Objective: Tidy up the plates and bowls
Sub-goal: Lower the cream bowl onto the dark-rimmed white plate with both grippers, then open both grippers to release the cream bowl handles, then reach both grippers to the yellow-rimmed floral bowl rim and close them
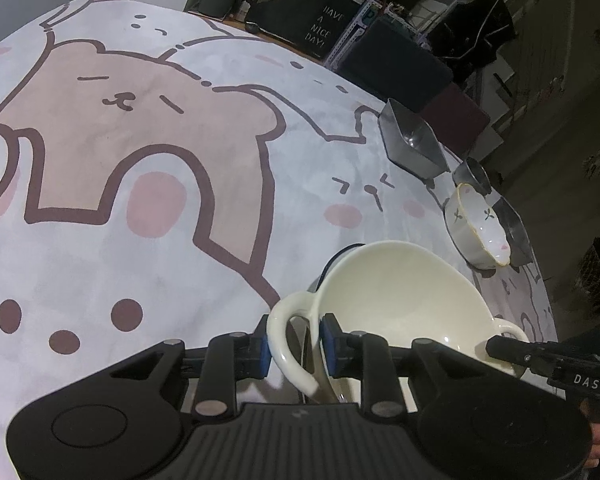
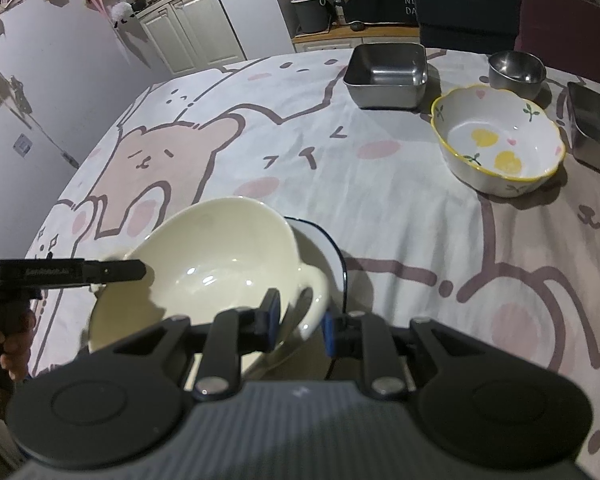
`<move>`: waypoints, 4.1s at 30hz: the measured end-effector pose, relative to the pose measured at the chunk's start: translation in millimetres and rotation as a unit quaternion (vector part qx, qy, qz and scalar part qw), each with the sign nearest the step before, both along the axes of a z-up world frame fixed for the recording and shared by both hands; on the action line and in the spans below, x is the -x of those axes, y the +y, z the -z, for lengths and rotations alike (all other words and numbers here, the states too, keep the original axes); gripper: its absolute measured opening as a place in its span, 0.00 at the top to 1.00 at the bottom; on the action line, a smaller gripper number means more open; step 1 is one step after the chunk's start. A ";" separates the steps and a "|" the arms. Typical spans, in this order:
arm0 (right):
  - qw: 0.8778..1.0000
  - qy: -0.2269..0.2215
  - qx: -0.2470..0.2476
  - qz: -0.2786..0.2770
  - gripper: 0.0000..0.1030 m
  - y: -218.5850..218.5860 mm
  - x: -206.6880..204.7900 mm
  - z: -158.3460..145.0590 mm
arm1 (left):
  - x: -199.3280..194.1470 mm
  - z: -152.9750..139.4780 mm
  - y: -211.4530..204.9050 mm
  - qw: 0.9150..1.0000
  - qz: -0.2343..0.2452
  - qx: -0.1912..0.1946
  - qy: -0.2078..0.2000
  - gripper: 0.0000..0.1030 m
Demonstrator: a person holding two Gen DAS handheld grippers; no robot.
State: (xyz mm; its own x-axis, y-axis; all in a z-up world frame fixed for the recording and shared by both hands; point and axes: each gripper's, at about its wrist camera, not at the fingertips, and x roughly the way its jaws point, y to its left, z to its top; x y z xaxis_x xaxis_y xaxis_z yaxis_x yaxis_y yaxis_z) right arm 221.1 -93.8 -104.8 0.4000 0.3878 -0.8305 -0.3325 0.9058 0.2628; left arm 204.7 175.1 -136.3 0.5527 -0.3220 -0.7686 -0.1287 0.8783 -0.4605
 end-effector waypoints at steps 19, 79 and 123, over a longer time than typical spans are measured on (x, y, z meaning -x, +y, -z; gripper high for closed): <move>1.000 -0.002 0.010 0.002 0.75 0.9 -0.6 0.4 | -4.2 4.0 -4.3 1.000 0.004 -0.006 0.002 0.72; 0.997 0.054 -0.001 0.051 0.70 -11.4 -4.3 24.1 | -6.3 -5.6 -24.6 0.997 0.039 -0.064 0.024 0.71; 0.984 -0.103 -0.013 0.143 0.00 -143.2 1.0 -46.3 | -62.3 -90.5 -183.9 0.988 0.056 -0.101 -0.104 0.00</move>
